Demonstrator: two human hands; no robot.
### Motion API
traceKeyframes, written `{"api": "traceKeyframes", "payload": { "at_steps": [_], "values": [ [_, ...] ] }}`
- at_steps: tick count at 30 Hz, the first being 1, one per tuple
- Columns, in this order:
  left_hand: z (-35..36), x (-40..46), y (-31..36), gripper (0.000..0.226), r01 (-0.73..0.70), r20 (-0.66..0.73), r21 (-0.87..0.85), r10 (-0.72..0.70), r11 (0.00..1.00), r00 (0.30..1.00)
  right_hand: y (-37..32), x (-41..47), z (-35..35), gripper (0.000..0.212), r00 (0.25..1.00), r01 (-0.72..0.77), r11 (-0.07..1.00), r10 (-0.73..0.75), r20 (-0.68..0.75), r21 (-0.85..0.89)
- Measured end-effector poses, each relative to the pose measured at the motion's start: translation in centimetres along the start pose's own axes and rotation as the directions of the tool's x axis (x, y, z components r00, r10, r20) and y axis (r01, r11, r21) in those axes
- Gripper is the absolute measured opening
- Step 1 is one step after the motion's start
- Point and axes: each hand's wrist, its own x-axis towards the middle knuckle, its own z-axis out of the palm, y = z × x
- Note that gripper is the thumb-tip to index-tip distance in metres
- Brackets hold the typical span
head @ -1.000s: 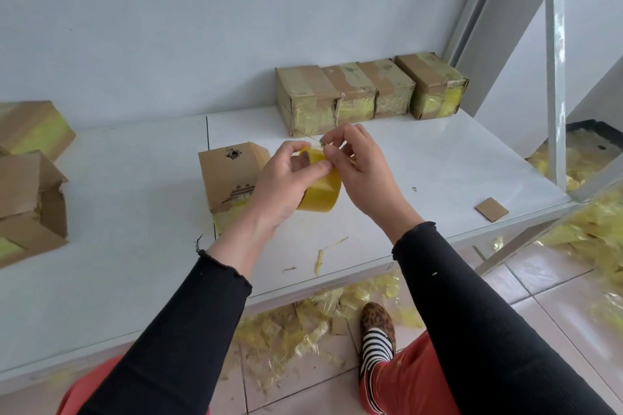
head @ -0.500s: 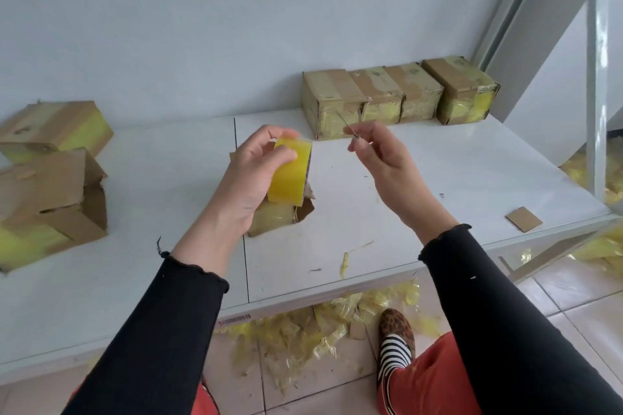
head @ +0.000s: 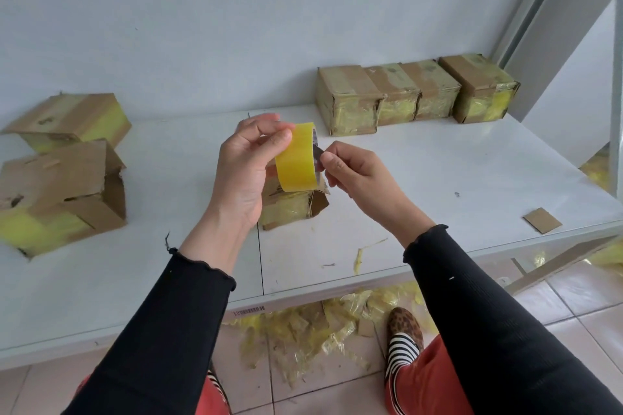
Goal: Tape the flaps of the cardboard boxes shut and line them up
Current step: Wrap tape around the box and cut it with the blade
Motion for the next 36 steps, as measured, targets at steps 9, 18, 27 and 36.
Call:
{"api": "traceKeyframes", "payload": {
  "at_steps": [9,18,27,36],
  "values": [
    [-1.1,0.2,0.0,0.004,-0.064,0.083,0.178,0.049,0.982,0.995,-0.8,0.0,1.3,0.026,0.996,0.039,0.993,-0.047,0.07,0.112],
    [-2.2,0.7,0.5,0.018,-0.016,-0.027,0.084,0.019,0.996,0.999,-1.2,-0.9,1.3,0.046,0.991,-0.018,0.978,-0.01,-0.135,-0.206],
    [-1.5,1.1,-0.5,0.02,0.102,-0.117,-0.004,-0.101,0.995,0.988,-3.0,-4.6,3.9,0.022,0.983,0.151,0.95,-0.114,0.144,-0.273],
    [-0.1,2.8,-2.1,0.005,0.051,-0.205,0.061,-0.038,0.997,0.978,-3.5,-6.9,3.5,0.044,0.962,-0.272,0.96,0.271,-0.034,-0.059]
  ]
}}
